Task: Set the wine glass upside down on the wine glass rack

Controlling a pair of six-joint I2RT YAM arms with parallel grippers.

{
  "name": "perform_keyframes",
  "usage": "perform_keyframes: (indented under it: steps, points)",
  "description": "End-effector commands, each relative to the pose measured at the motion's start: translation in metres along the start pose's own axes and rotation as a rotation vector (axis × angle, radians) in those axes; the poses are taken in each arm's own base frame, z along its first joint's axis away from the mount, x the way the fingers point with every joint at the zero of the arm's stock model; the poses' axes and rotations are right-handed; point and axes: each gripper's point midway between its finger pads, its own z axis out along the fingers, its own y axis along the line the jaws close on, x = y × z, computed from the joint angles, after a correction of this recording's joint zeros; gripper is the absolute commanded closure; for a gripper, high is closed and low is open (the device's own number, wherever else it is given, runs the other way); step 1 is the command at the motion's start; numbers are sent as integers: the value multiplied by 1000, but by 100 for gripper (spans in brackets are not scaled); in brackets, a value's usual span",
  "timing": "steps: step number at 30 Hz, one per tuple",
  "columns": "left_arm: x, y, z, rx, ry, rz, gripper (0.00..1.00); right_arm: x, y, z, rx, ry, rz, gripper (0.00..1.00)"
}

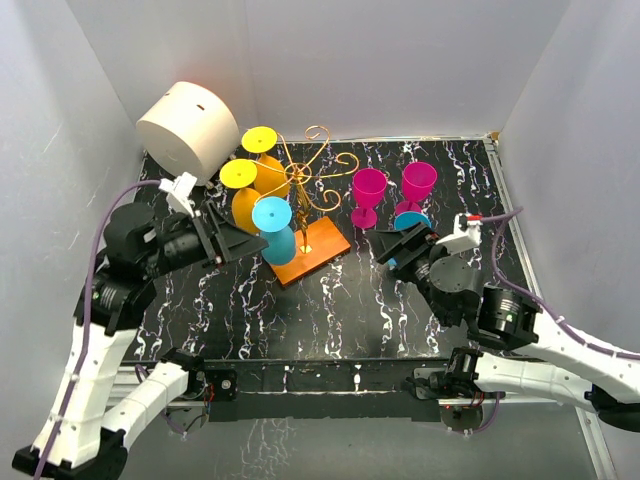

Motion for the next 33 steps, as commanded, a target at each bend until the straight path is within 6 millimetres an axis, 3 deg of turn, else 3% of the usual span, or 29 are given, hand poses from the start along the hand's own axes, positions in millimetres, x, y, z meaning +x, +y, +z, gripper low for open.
perform_keyframes:
  steps: [1,4,9,16,24,27,29,30,33]
  points:
    - [4,-6,-18,21,-33,205,36,-41,-34,-19,182,-99,-107,30]
    - [-8,-4,-27,-39,-105,303,36,-62,-49,-29,291,-138,-206,31]
    - [-38,7,-50,-195,-270,424,39,-93,-52,-46,398,-177,-279,30]
    - [-60,5,-68,-248,-419,528,39,-87,-66,-46,489,-153,-365,28]
    - [-79,-6,-81,-267,-515,620,37,-75,-72,-18,587,-160,-466,23]
    - [-92,-10,-83,-279,-564,653,36,-72,-95,16,650,-75,-512,19]
    - [-97,-14,-83,-276,-584,669,36,-80,-121,36,689,-27,-495,19]
    - [-99,-16,-82,-271,-588,674,36,-89,-136,41,719,-26,-467,20]
    - [-101,-22,-79,-241,-590,684,36,-94,-152,54,718,-3,-442,22]
